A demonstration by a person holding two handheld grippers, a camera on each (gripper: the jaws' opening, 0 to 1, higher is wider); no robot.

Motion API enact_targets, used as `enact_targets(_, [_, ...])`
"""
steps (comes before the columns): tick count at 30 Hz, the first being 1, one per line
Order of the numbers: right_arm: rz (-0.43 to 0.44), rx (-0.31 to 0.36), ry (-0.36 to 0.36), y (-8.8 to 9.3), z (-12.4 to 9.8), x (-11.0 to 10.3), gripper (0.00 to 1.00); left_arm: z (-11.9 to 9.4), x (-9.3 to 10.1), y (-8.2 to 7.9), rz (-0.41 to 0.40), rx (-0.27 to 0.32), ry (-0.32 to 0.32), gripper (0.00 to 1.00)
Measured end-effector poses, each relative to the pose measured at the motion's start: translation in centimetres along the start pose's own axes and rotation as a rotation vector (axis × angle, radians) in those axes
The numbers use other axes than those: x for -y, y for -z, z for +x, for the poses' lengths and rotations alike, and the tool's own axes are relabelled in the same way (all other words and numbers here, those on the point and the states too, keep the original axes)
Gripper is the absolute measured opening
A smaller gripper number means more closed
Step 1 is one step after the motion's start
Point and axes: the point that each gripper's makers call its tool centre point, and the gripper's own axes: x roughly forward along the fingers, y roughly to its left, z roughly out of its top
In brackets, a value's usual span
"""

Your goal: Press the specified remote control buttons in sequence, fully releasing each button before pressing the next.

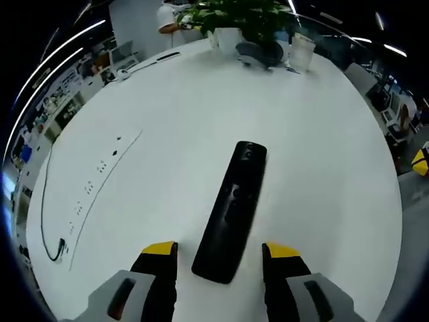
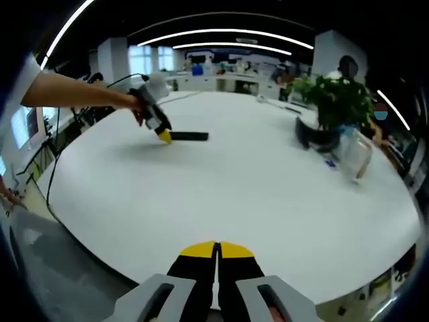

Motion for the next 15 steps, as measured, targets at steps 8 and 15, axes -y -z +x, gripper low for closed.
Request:
enact_targets(8, [0.000,0.001,-0.002,-0.09,-0.01,-0.01,0.00,0.15,0.16,-0.24,0.048,-0.076,0.032,0.49])
enact_targets(15, [-0.001,0.012,-0.002,-0.22,-0.11,0.01,0.00,0.49,0.75,-0.30,0.125,-0.130,0.054,0.31])
